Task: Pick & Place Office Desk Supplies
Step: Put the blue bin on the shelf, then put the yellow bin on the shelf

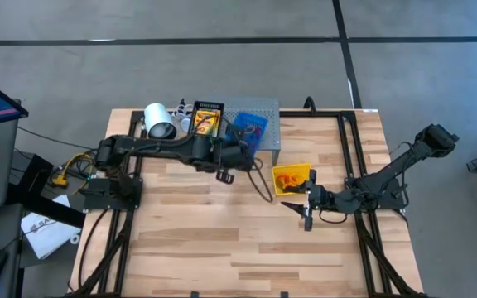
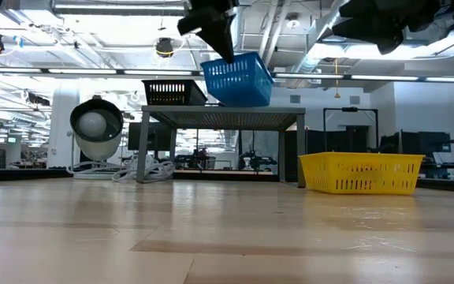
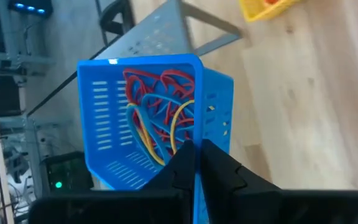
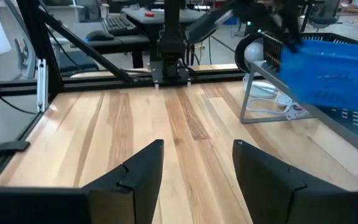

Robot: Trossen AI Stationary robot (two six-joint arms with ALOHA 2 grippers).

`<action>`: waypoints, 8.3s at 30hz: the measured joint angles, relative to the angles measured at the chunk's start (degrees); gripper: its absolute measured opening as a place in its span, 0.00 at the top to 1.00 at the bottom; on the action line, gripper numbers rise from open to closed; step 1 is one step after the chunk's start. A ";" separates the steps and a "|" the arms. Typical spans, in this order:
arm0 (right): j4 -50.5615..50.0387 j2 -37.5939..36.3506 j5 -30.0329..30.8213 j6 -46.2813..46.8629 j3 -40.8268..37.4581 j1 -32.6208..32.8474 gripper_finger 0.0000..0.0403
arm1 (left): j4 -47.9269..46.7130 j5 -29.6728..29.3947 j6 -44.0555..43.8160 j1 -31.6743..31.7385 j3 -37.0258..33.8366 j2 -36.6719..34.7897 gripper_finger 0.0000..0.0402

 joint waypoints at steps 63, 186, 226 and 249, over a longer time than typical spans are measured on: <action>-0.83 0.02 0.00 0.08 -0.02 -0.02 0.53 | -1.06 2.15 -4.03 7.21 0.00 0.00 0.67; -58.20 30.75 -34.57 35.32 36.56 -32.93 0.63 | 56.03 19.57 -25.82 -12.53 -68.30 -50.97 0.58; -63.11 46.37 -37.90 44.62 45.70 -33.24 0.62 | 55.14 19.80 -26.51 -12.64 -68.22 -50.99 0.58; -68.58 47.25 -39.01 41.85 45.83 -26.71 0.96 | 54.75 19.93 -26.55 -12.64 -68.22 -50.97 0.58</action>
